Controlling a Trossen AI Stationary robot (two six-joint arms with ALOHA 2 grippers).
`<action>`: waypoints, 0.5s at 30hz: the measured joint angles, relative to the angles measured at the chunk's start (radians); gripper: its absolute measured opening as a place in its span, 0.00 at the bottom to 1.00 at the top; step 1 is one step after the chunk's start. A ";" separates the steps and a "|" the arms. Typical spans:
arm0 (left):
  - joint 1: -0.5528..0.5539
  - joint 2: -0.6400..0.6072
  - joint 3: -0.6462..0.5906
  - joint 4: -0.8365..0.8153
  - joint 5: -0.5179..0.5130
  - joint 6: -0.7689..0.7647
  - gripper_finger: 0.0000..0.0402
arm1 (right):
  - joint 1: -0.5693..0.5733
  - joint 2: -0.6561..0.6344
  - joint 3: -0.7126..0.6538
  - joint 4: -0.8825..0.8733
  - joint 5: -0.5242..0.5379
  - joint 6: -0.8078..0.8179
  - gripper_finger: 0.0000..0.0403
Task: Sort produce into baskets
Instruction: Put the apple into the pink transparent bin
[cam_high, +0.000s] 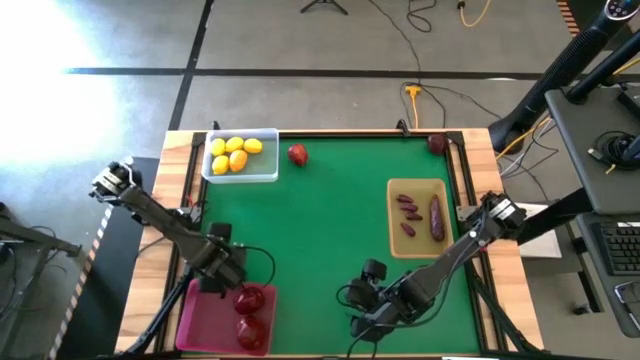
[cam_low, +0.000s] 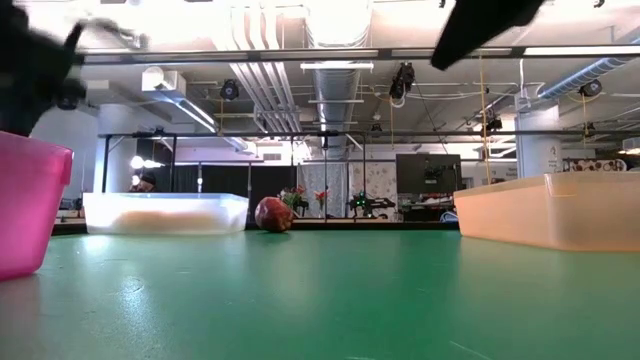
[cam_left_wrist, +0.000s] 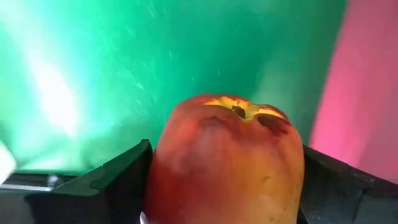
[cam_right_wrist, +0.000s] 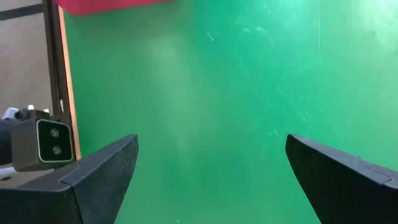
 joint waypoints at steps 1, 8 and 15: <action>0.000 0.000 0.040 -0.017 -0.014 -0.013 0.77 | -0.004 0.000 0.007 0.000 0.000 -0.011 0.99; -0.117 -0.003 0.246 0.069 -0.047 -0.237 0.77 | -0.010 0.004 0.017 0.003 0.027 -0.058 0.99; -0.297 0.050 0.160 0.297 -0.050 -0.461 0.77 | -0.010 0.071 -0.018 0.004 0.023 -0.046 0.99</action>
